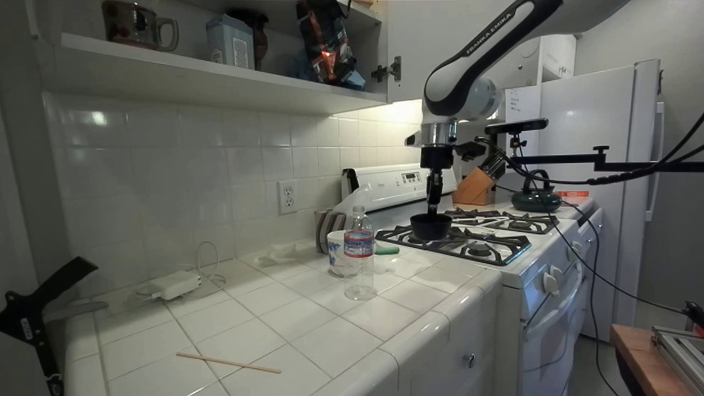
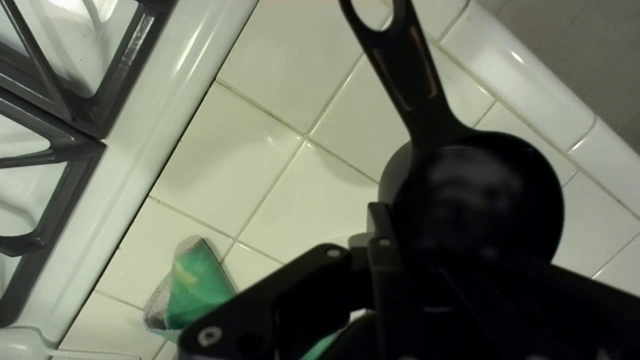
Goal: Pour the contents in the black pot inside the water bottle
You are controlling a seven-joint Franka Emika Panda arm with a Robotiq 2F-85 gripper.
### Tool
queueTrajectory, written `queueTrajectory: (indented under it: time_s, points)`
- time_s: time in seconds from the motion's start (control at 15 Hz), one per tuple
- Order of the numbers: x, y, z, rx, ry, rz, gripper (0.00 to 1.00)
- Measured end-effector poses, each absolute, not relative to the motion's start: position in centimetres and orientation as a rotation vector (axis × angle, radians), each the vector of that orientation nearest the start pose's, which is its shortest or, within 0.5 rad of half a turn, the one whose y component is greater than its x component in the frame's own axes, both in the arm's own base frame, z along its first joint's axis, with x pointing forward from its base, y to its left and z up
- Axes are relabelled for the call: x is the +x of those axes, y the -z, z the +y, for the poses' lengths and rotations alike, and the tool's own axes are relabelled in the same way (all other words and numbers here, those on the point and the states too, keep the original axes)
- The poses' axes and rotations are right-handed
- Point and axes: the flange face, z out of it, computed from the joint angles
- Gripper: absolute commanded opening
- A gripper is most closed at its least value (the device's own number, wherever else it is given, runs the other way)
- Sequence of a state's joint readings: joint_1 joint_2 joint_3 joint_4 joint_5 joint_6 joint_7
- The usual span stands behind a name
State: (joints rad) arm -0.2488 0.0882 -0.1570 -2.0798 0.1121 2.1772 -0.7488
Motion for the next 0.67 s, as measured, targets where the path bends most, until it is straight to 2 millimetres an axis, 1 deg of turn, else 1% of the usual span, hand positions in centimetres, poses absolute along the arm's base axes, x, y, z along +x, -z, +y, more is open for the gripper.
queueTrajectory:
  time_s: [0.27, 0.47, 0.6, 0.67]
  points:
    - [52.6, -41.3, -19.8, -3.059, 0.041, -0.543, 0.01]
    - [53.4, -43.6, -18.5, -3.057, 0.055, -0.595, 0.01]
    - [53.9, -45.2, -18.0, -3.05, 0.057, -0.617, 0.02]
    - [54.1, -45.6, -18.0, -3.052, 0.062, -0.619, 0.02]
